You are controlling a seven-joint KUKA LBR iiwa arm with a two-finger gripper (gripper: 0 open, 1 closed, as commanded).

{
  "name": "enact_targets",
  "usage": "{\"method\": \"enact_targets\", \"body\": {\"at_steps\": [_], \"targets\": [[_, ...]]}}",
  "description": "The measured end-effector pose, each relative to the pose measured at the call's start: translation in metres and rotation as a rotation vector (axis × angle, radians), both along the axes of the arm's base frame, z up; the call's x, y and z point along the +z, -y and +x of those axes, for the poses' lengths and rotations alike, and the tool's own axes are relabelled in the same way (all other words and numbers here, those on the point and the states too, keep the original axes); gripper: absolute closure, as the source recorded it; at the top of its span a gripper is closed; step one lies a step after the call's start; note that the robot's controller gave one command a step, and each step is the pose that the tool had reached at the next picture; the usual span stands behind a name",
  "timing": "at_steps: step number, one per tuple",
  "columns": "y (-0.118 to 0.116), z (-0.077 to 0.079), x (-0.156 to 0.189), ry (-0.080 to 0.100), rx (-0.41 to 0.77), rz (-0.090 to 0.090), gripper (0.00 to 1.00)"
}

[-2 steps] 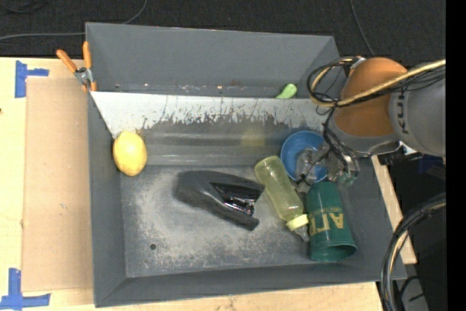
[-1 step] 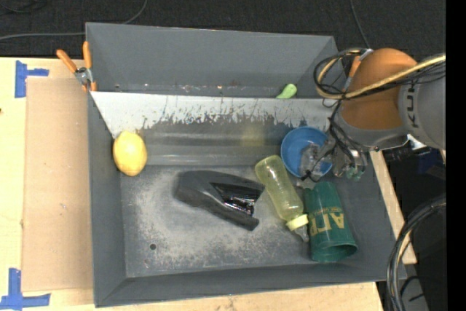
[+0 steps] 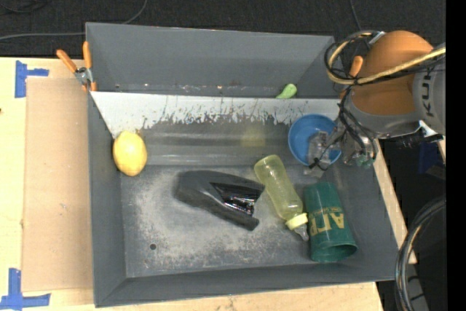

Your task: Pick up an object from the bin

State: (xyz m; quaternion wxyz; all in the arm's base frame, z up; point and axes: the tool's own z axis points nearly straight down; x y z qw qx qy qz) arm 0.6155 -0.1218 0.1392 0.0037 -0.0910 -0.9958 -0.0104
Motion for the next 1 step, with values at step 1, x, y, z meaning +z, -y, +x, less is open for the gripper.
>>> {"method": "enact_targets", "body": {"at_steps": [1], "targets": [[-0.0003,-0.0011,0.0385,-0.005,0.002,0.002,1.0]]}}
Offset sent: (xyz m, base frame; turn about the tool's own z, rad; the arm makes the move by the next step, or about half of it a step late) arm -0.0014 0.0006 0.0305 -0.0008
